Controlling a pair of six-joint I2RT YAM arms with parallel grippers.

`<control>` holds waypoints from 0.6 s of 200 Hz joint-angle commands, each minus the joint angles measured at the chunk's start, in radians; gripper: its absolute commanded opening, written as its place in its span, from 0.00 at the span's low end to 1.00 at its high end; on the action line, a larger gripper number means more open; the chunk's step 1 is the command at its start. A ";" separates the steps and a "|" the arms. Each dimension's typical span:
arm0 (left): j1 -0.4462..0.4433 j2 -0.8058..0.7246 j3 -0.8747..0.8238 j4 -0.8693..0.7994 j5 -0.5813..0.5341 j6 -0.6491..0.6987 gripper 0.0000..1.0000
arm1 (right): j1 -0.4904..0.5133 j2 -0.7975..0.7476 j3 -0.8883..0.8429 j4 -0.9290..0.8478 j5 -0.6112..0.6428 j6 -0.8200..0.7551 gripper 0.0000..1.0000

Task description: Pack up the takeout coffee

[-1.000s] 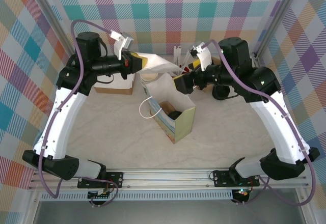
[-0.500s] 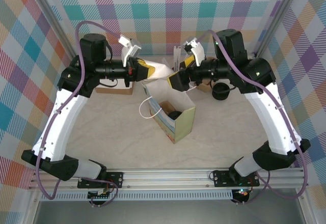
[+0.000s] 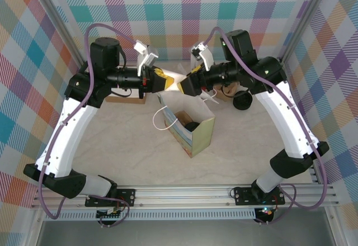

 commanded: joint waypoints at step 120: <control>-0.011 -0.089 -0.014 0.037 -0.109 -0.006 0.37 | 0.006 -0.027 0.020 -0.060 -0.038 0.050 0.06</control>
